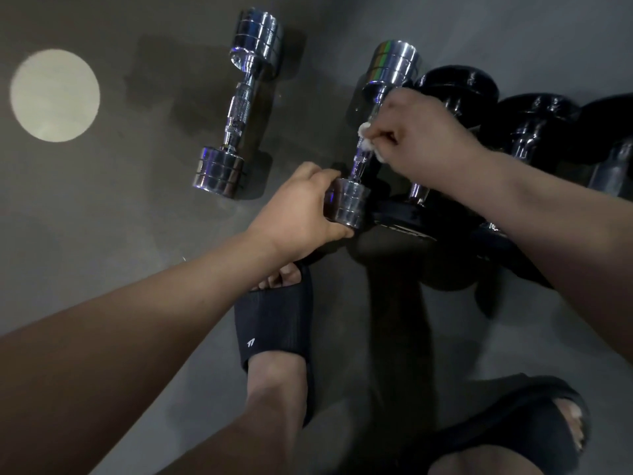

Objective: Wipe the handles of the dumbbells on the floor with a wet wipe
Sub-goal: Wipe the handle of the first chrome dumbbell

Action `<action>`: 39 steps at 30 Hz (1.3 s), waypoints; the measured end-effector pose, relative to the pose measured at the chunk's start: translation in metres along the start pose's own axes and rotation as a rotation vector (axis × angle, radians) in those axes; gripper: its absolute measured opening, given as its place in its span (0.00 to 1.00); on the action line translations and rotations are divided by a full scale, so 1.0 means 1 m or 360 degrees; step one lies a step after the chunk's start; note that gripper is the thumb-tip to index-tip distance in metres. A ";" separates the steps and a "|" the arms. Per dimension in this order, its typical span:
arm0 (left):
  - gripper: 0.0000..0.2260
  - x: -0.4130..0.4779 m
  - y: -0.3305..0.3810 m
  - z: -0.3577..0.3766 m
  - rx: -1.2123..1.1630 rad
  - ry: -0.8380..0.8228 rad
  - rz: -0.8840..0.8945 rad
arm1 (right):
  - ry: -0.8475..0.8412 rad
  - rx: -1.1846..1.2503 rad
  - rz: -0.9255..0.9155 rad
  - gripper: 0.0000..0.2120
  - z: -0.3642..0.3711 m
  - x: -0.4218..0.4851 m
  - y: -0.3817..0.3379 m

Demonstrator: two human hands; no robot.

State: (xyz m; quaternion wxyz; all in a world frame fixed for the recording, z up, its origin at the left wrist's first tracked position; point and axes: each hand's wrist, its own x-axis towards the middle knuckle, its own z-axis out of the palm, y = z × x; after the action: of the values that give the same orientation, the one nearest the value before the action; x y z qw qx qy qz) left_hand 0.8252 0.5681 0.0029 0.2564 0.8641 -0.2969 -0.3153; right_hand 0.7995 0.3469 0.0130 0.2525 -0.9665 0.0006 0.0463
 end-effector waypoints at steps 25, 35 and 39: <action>0.41 0.003 -0.011 0.000 0.0033 -0.0005 0.0053 | 0.0232 0.0295 0.0408 0.08 0.017 -0.009 -0.010; 0.38 0.001 -0.009 -0.003 0.0062 0.0004 0.0067 | -0.0040 0.0047 0.0146 0.15 0.003 0.003 -0.011; 0.36 0.002 -0.009 -0.004 0.0065 -0.0001 0.0076 | -0.0053 0.0014 0.0078 0.09 0.012 -0.005 -0.015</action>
State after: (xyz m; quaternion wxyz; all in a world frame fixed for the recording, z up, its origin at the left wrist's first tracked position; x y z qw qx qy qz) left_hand 0.8318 0.5740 -0.0009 0.2462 0.8618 -0.3238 -0.3031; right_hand 0.7939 0.3657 0.0104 0.2555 -0.9642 0.0204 0.0685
